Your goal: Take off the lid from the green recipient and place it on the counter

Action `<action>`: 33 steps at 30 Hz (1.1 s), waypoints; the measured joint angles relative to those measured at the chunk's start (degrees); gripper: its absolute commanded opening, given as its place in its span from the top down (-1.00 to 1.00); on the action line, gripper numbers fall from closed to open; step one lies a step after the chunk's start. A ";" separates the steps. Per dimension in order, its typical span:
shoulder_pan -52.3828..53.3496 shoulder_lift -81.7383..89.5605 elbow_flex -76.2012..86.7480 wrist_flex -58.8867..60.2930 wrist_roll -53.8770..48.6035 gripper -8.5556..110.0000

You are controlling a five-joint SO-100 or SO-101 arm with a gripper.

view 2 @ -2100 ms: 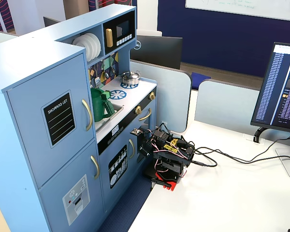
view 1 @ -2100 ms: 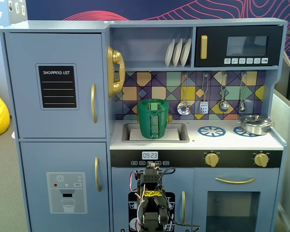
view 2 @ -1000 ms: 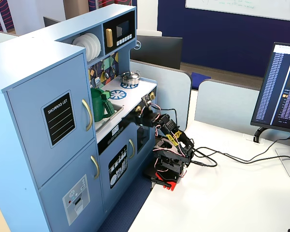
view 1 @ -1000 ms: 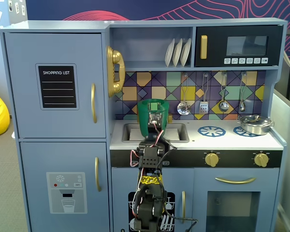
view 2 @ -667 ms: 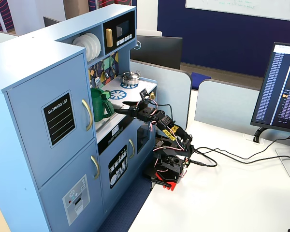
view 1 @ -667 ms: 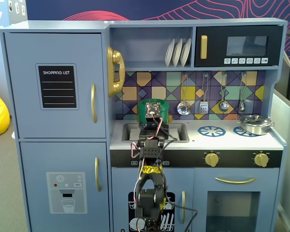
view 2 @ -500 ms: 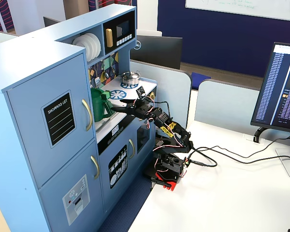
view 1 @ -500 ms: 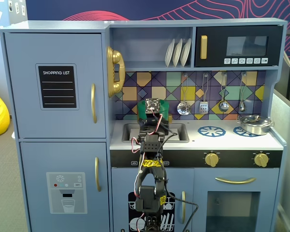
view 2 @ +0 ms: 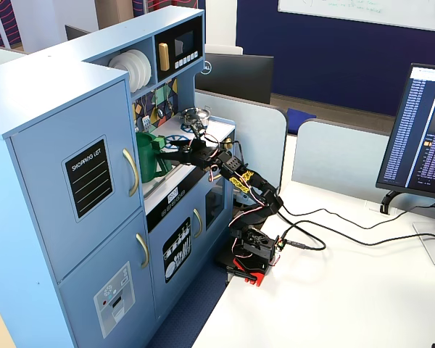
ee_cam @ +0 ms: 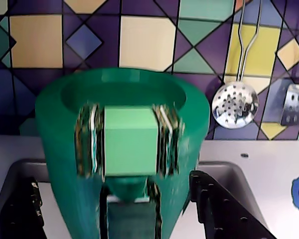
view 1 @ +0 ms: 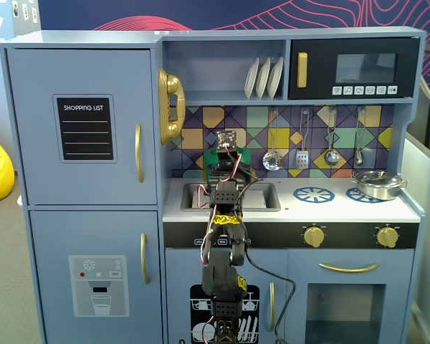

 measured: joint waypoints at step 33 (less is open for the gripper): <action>-1.93 -12.83 -13.80 0.62 -0.79 0.86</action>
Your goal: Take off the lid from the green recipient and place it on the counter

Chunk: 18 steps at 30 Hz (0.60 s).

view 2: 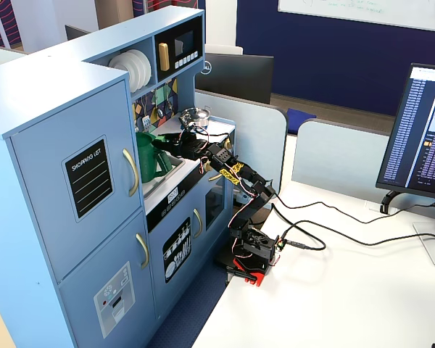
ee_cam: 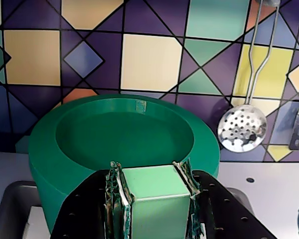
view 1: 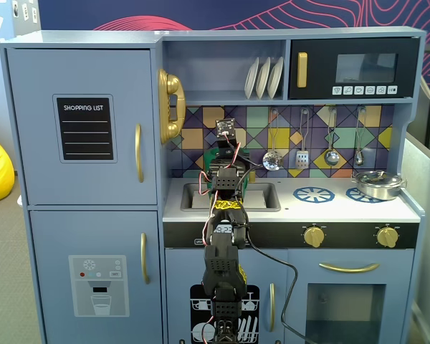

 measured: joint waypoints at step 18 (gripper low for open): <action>7.21 -0.53 -6.77 -1.58 0.00 0.86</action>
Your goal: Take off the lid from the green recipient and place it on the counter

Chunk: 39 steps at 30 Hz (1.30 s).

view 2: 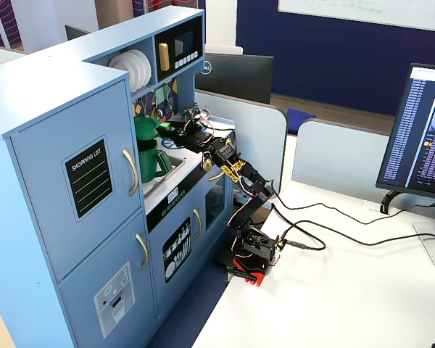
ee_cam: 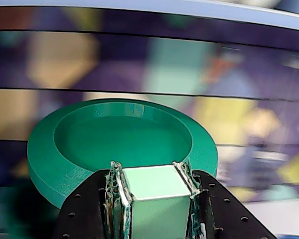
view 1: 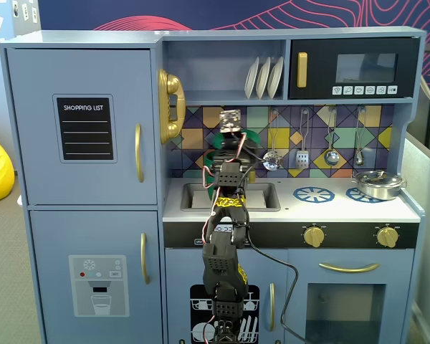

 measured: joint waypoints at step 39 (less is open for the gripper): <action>23.38 -9.93 30.06 -25.49 3.16 0.36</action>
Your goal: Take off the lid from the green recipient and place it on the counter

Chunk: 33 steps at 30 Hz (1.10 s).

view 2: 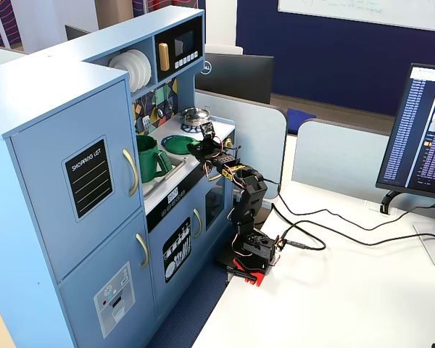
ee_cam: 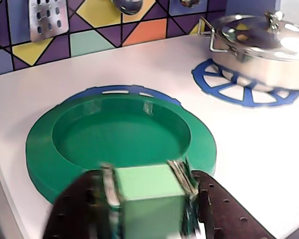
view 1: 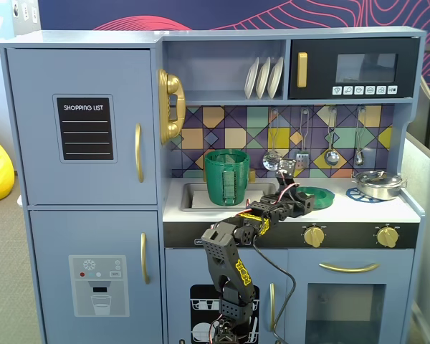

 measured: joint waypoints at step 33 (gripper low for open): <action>-26.19 68.73 48.43 68.12 4.31 0.53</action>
